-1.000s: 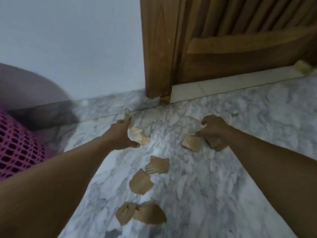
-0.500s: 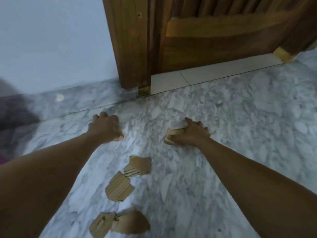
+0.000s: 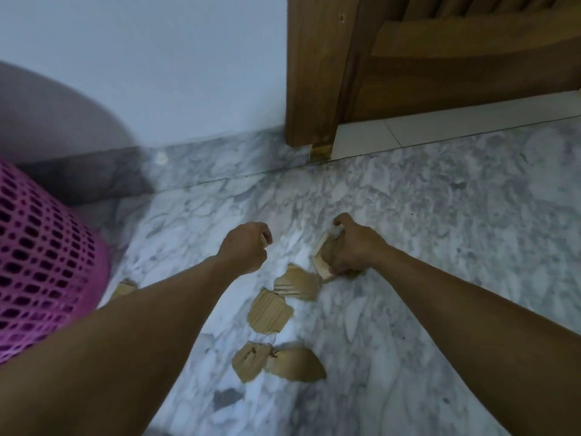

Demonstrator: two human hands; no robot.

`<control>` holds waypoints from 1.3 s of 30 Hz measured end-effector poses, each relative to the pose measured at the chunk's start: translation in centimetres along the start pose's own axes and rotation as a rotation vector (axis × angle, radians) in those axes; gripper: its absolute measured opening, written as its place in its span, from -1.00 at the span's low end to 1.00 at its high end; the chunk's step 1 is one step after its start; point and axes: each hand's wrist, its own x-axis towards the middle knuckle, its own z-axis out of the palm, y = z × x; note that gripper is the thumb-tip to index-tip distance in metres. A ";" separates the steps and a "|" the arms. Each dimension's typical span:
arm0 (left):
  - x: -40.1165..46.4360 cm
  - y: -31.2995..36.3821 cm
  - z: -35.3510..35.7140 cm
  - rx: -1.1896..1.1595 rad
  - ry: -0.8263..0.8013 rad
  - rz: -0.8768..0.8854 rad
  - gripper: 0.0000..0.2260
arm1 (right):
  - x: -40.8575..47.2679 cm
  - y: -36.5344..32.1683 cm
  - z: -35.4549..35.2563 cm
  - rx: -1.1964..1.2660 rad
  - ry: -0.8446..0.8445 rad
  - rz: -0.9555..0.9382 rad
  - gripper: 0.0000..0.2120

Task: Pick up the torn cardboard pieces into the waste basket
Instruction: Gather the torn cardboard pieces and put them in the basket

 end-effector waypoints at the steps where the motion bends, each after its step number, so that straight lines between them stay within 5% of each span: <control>1: -0.7 -0.9 -0.4 0.003 -0.006 -0.017 -0.72 | -0.3 -0.6 0.5 -0.036 -0.029 -0.029 -0.05; 8: -5.5 -7.2 -2.4 0.018 0.048 -0.052 -0.73 | -1.8 -3.0 1.9 -0.240 -0.023 -0.139 -0.29; 12: -8.8 -10.3 -3.7 0.039 0.133 -0.134 -0.70 | -2.3 -4.2 1.4 -0.133 -0.016 -0.156 -0.51; 20: -11.9 -13.7 -5.1 0.040 0.272 -0.413 -0.85 | -5.5 -8.6 3.7 0.024 -0.076 -0.138 -0.34; 23: -12.2 -15.4 -4.3 0.062 0.194 -0.488 -0.70 | -5.5 -10.6 7.2 -0.004 -0.131 -0.168 -0.21; 29: -13.2 -15.7 -1.6 0.121 0.262 -0.525 -0.69 | -6.1 -12.2 11.8 -0.260 0.000 -0.171 0.01; 33: -13.6 -16.4 -0.9 -0.074 0.349 -0.443 -0.84 | -6.6 -12.0 13.7 -0.236 0.123 -0.204 -0.14; 36: -13.9 -16.3 -0.5 -0.309 0.360 -0.289 -0.66 | -7.1 -12.5 13.9 -0.149 0.106 -0.202 -0.22; 39: -14.6 -14.8 -0.2 -0.226 0.310 -0.234 -0.37 | -7.4 -13.0 13.6 -0.162 0.075 -0.169 -0.20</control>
